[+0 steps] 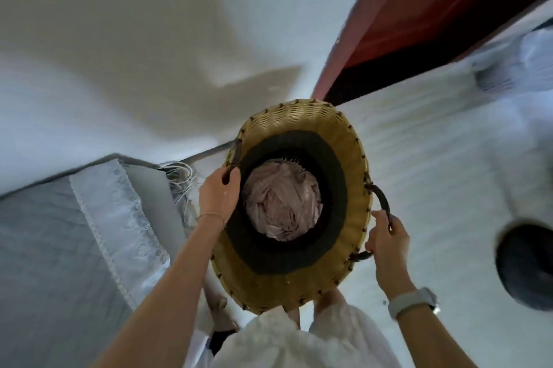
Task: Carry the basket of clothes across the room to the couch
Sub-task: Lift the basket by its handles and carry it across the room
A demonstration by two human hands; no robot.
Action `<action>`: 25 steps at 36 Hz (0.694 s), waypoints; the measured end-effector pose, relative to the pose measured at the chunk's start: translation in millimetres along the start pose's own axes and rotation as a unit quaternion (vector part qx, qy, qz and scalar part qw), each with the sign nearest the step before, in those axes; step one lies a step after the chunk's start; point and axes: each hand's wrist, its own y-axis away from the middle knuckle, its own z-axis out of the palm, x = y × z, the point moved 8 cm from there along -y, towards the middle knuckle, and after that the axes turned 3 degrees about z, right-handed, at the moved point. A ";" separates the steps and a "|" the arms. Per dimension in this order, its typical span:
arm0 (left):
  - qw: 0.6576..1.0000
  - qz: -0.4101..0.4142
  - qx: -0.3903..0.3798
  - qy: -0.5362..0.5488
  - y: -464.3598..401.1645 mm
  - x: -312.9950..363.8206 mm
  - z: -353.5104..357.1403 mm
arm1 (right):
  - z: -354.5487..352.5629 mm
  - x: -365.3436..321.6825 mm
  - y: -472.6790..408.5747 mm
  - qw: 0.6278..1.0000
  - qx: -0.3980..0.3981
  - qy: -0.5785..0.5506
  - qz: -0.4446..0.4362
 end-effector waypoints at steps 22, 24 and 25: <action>0.915 0.257 -0.244 -0.193 235.4 166.8 267.6 | -278.9 221.4 74.6 0.901 0.274 -0.291 0.170; 0.900 0.287 -0.249 -0.214 270.9 172.9 293.1 | -301.1 246.7 86.0 0.884 0.296 -0.314 0.179; 0.895 0.297 -0.251 -0.219 287.8 174.5 306.7 | -312.0 259.7 92.1 0.876 0.309 -0.323 0.184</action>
